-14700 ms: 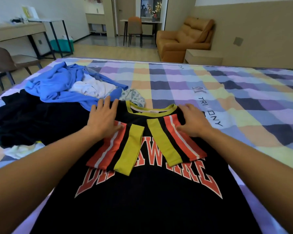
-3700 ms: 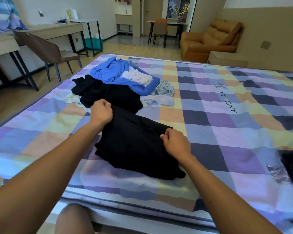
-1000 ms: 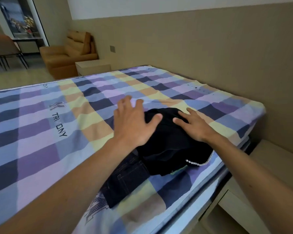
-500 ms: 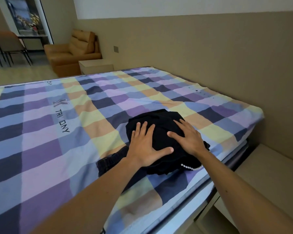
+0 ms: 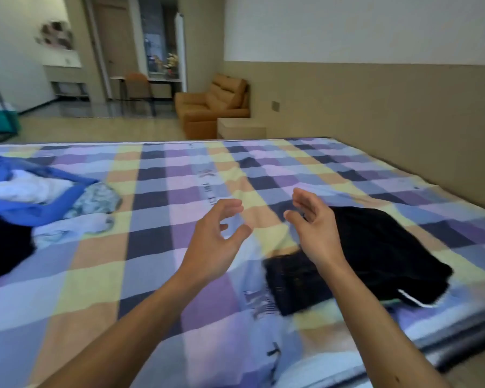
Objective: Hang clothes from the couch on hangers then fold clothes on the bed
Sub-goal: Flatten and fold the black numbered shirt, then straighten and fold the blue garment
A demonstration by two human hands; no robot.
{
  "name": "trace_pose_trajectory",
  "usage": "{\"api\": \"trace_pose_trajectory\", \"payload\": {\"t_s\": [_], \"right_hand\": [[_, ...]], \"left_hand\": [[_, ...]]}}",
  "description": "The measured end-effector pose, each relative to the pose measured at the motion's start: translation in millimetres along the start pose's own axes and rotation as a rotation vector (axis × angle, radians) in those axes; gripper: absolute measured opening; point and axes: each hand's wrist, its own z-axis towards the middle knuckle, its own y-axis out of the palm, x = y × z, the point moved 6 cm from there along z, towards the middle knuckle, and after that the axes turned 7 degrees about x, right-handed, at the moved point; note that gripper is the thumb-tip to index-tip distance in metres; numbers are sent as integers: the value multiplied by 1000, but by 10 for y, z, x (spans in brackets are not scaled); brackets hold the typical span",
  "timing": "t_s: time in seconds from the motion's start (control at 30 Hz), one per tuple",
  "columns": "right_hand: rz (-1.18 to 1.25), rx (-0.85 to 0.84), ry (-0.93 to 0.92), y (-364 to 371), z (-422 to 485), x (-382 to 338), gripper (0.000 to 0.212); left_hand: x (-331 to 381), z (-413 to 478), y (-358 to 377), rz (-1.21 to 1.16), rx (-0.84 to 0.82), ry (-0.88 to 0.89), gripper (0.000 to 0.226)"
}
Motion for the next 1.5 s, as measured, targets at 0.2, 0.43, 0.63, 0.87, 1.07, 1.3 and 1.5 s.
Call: {"api": "trace_pose_trajectory", "payload": {"t_s": [0.2,0.43,0.63,0.87,1.07,1.3,1.5], "right_hand": [[46,-260,-38,1573,-644,-285,44],[99,-532,-16,3284,-1477,-577,40],[55,-715,-28,4445,-2039,-577,39],[-235,-820,-304,5415,-2270,-514,60],[-540,-812,-537,6088,-2193,-569,83],[-602,-636,-491,6666,-1423,-762,48],[-543,-764,-288,6885,-1108,-659,58]], "left_hand": [[-551,-464,-1534,116,228,-132,30],[-1130,-928,-2910,209,364,-253,35],[-1521,-1064,-3859,236,508,-335,32],[-1809,-1178,-4324,188,561,-414,27],[-1905,-1189,-4549,148,582,-420,18],[-1975,-1181,-4713,98,596,-437,20],[-2052,-1235,-4734,81,592,-487,18]]}}
